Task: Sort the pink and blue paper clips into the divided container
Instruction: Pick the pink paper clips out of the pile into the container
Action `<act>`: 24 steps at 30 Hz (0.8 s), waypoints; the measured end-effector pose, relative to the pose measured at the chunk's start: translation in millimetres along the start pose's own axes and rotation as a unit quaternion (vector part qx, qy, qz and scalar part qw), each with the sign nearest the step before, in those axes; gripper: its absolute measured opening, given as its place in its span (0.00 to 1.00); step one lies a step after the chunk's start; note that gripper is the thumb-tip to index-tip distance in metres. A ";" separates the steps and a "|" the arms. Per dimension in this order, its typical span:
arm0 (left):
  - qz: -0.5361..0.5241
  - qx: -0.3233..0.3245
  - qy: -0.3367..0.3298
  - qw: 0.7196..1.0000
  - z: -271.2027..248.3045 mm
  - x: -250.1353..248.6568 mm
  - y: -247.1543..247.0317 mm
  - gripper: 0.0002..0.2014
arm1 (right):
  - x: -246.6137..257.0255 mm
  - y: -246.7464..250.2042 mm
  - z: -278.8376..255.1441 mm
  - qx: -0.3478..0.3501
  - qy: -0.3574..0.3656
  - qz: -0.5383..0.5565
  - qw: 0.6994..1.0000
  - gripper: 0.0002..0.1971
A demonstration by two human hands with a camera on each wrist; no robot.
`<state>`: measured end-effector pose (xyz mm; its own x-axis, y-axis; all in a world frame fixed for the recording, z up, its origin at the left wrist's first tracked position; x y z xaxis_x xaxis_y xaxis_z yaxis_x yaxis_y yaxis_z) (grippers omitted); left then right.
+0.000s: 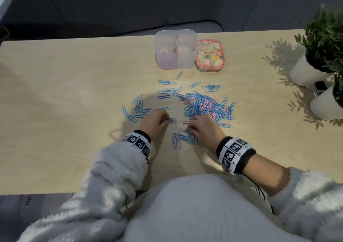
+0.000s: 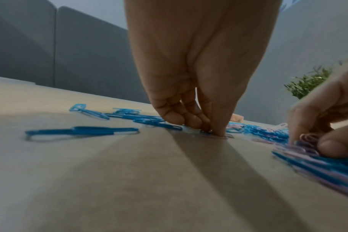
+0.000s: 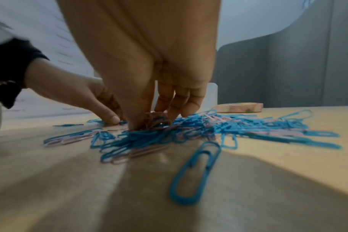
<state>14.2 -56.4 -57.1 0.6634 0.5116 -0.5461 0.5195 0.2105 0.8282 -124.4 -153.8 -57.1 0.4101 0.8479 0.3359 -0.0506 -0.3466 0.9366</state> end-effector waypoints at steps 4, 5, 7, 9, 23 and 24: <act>-0.004 -0.040 0.021 0.999 -0.1 5.5 7.1 0.07 | -14.7 11.3 -5.5 -0.072 -0.056 0.142 0.986 0.07; 0.004 -0.051 0.022 0.998 -1.9 7.0 7.9 0.07 | -17.3 14.8 -6.8 -0.082 -0.069 0.164 0.981 0.07; 0.018 -0.080 0.022 0.996 -7.1 11.3 7.8 0.08 | -23.0 20.4 -8.6 -0.093 -0.085 0.190 0.974 0.08; 0.026 -0.094 0.020 0.995 -13.6 14.9 5.3 0.08 | -30.2 24.7 -10.4 -0.097 -0.113 0.205 0.967 0.09; 0.068 -0.037 -0.021 0.997 -18.1 1.4 -5.1 0.08 | -45.6 22.5 -7.2 -0.090 -0.345 0.581 0.732 0.08; 0.059 -0.027 -0.016 0.998 -16.7 0.7 -4.7 0.07 | -46.3 22.3 -6.8 -0.088 -0.345 0.589 0.726 0.07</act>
<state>3.3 -43.1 -59.3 0.7361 0.5086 -0.4467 0.4070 0.1948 0.8924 -150.7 -198.1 -51.1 0.3434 -0.4186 0.8407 -0.8268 -0.5594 0.0592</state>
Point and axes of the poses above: each hand's wrist, its own z-axis towards the middle knuckle, its own y-axis out of the back of the hand, x = y × z, the point moved 5 cm from there along z, towards the middle knuckle, and after that the axes turned 9 degrees about -x, right-handed, at the moved point
